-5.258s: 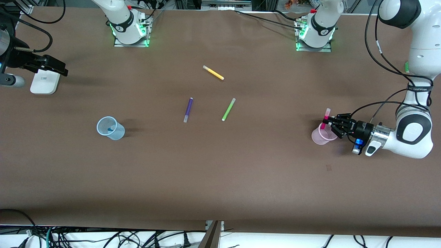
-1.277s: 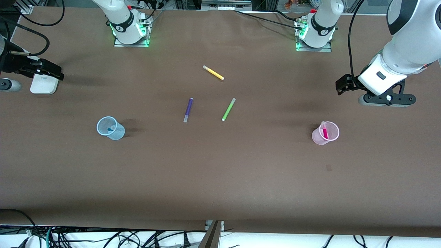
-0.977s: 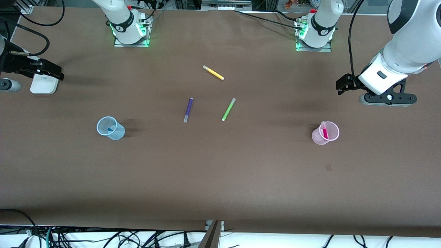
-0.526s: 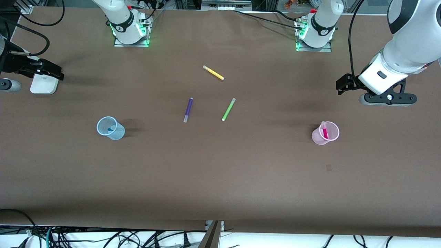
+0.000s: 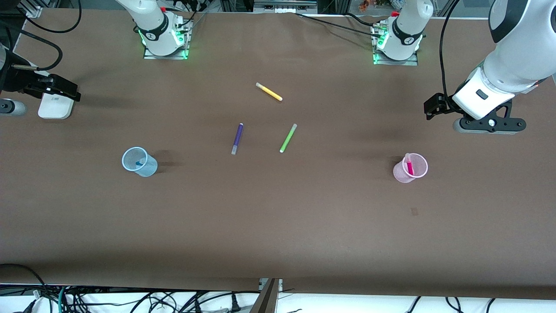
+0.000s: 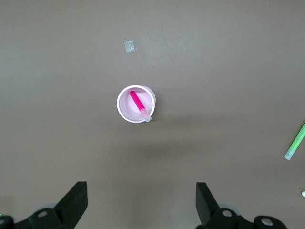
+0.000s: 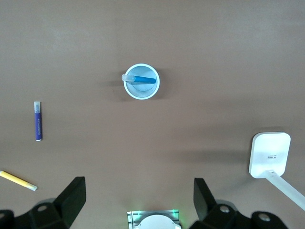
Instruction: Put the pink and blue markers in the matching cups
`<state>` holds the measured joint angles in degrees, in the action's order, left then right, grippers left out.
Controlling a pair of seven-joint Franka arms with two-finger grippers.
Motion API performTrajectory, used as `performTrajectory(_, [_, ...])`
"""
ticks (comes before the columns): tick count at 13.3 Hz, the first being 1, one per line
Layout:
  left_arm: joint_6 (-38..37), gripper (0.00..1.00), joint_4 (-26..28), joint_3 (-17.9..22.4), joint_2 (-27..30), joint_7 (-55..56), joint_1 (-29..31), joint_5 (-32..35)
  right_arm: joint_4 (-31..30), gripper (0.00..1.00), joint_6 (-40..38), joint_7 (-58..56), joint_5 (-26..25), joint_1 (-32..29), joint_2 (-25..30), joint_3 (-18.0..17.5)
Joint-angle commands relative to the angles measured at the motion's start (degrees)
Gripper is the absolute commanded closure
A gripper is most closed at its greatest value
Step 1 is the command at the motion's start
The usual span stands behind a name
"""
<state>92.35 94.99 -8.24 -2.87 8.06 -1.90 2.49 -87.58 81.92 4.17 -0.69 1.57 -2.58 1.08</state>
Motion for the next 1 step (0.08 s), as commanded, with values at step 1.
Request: performTrajectory(1, [0.5, 0.0, 1.0, 0.5, 1.2, -1.0, -0.5, 1.3, 1.2, 0.0, -0.1, -0.7, -0.5, -0.3, -0.4, -0.2])
